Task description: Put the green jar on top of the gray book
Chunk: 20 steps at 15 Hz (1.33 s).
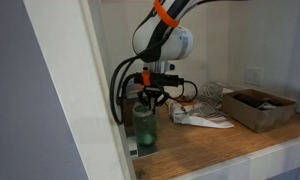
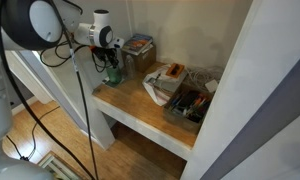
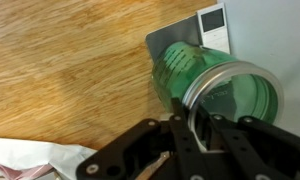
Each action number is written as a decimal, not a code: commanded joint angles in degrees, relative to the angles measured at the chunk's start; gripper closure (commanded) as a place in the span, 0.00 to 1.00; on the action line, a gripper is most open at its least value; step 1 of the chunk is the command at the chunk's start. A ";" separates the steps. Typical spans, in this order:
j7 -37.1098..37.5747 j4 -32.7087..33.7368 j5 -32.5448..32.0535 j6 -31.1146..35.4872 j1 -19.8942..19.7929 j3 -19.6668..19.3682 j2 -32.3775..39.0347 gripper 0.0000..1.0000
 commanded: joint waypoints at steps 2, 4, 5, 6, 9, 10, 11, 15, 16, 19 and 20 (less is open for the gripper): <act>2.57 3.83 -1.14 -1.78 1.71 -1.35 1.70 0.97; 2.25 4.49 -1.05 -2.47 1.77 -1.28 2.23 0.97; 2.37 4.69 -1.28 -2.95 1.92 -1.45 2.35 0.87; 2.42 4.84 -1.38 -3.40 1.98 -1.53 2.40 0.73; 1.40 4.94 -1.18 -4.05 1.52 -1.30 1.56 0.49; 1.27 4.87 -1.00 -3.80 1.34 -1.25 1.08 0.43; 0.80 4.68 -0.73 -3.50 1.08 -1.07 0.48 0.36; -0.63 2.19 -1.02 -4.28 0.21 -1.20 -3.65 0.08; -1.31 1.38 -1.99 -5.93 0.20 -1.56 -4.91 0.00; -5.77 -0.43 -4.22 -14.18 -0.67 -1.58 -8.45 0.00; -7.07 -1.49 -5.44 -16.08 -0.93 -1.76 -9.61 0.00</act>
